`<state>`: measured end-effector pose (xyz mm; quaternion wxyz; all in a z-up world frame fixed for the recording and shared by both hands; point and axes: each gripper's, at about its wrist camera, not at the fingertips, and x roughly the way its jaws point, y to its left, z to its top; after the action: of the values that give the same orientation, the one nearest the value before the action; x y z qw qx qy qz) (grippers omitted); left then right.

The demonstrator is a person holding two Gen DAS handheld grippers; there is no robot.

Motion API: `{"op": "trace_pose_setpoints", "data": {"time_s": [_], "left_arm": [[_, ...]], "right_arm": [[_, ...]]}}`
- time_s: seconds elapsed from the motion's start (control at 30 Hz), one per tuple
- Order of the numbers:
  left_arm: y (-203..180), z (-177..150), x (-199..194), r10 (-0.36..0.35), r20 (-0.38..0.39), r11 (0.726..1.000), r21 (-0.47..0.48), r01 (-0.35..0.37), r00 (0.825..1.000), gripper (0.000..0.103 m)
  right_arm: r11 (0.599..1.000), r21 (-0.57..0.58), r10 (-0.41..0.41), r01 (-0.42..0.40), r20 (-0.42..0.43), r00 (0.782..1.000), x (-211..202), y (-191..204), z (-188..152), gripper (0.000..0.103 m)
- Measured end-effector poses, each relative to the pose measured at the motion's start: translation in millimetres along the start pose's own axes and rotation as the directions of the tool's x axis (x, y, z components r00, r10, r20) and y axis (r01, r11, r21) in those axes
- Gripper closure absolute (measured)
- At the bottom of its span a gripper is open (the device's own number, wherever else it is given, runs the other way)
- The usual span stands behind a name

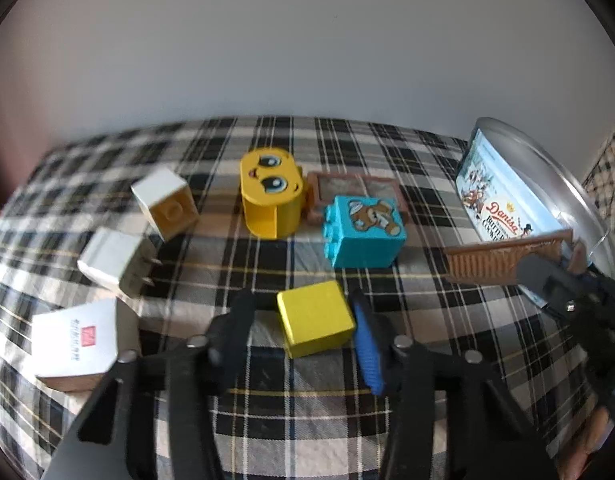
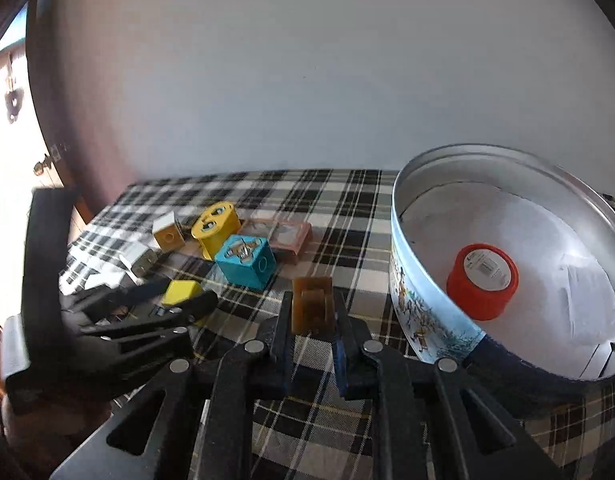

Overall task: Organize rigid objects
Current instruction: 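Grasp the yellow cube with the left tool while the right tool lifts the stick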

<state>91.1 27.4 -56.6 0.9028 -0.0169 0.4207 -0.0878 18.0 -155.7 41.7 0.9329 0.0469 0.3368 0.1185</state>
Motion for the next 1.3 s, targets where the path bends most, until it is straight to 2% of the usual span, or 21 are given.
{"op": "trace_pose_setpoints", "data": {"time_s": [0.07, 0.2, 0.3, 0.43, 0.5, 0.7, 0.93, 1.13, 1.3], "left_arm": [[9, -1, -1, -0.041, 0.012, 0.998, -0.045, 0.041, 0.999, 0.075], [16, -4, -4, -0.088, 0.023, 0.993, -0.074, 0.090, 0.996, 0.075], [21, -7, -16, -0.104, 0.074, 0.990, -0.087, 0.111, 0.992, 0.075], [19, -10, -33, -0.086, 0.164, 0.991, -0.090, 0.102, 0.983, 0.075], [19, -9, -39, -0.081, 0.200, 0.990, -0.096, 0.102, 0.976, 0.075], [7, -10, -56, -0.048, 0.314, 0.994, -0.076, 0.076, 0.948, 0.075], [-15, -9, -73, -0.081, 0.408, 0.993, -0.045, 0.109, 0.909, 0.075], [-42, -8, -72, -0.084, 0.416, 0.995, -0.020, 0.101, 0.906, 0.075], [-72, -4, -75, -0.113, 0.438, 0.993, 0.030, 0.111, 0.892, 0.075]], "right_arm": [[1.000, 0.000, 0.007, -0.007, 0.025, 1.000, -5, 2, 1, 0.085], [1.000, 0.004, 0.026, -0.026, 0.050, 0.998, -15, -2, 2, 0.085], [0.999, 0.018, 0.047, -0.049, 0.085, 0.995, -22, -4, 3, 0.085], [0.995, 0.042, 0.079, -0.086, 0.140, 0.987, -33, -9, 7, 0.085], [0.989, 0.065, 0.124, -0.136, 0.161, 0.979, -38, -14, 9, 0.085], [0.979, 0.101, 0.151, -0.177, 0.225, 0.963, -53, -23, 13, 0.085], [0.981, 0.106, 0.120, -0.161, 0.315, 0.941, -79, -40, 16, 0.085], [0.975, 0.152, 0.092, -0.160, 0.379, 0.921, -99, -71, 18, 0.085], [0.972, 0.195, 0.038, -0.131, 0.421, 0.906, -114, -95, 19, 0.085]]}}
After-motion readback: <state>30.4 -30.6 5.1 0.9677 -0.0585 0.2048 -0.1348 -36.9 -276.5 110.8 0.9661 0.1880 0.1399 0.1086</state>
